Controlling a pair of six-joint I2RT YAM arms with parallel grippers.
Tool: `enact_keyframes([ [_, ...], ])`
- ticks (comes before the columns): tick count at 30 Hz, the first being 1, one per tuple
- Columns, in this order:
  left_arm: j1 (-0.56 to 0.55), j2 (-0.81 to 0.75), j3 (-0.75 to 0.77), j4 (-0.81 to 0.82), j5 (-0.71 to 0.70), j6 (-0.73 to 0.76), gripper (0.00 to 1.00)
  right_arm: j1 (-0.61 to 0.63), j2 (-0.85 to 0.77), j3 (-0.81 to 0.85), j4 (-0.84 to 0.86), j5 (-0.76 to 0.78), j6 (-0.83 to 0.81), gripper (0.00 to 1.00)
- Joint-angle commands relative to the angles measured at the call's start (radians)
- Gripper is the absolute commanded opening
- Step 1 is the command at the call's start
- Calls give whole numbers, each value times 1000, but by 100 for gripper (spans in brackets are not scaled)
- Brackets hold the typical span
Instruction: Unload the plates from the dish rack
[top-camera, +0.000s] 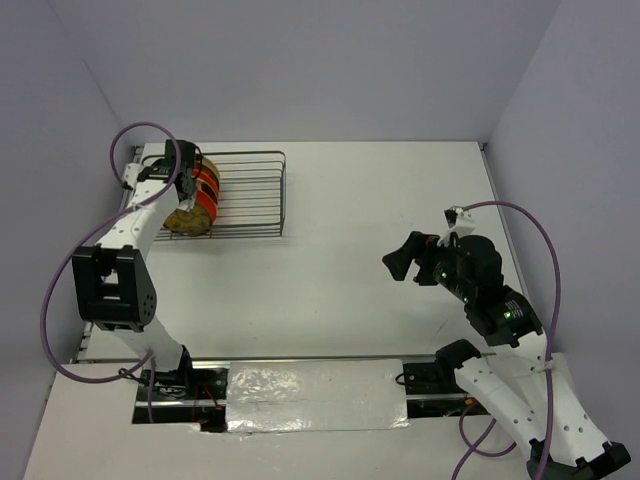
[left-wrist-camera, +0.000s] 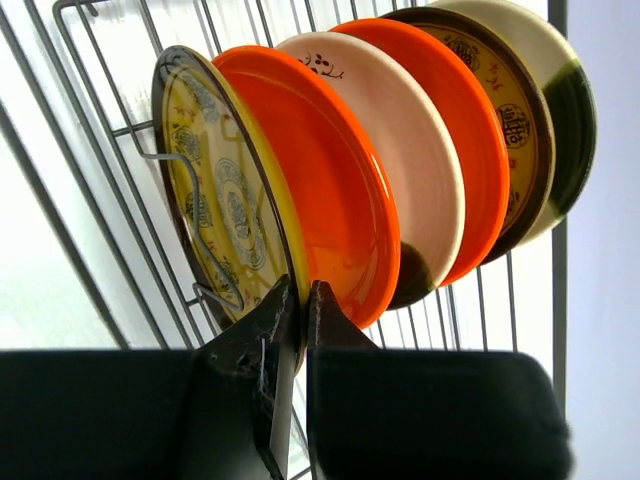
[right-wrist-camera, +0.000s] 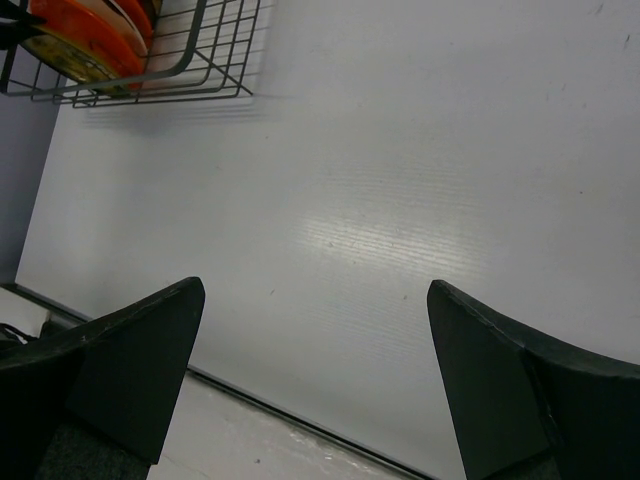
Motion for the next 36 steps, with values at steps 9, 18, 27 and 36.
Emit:
enact_keyframes([
  [9,5,-254,13,-59,-59,24,0,0,11,24,47,-1,-8,100],
  [18,-30,-352,173,62,21,429,0,0,117,102,119,-20,21,100],
  [27,-581,-277,219,157,33,1227,0,-73,227,406,42,4,115,100],
  [36,-1168,-320,-302,616,-333,1801,0,-256,465,700,-189,-284,-17,99],
])
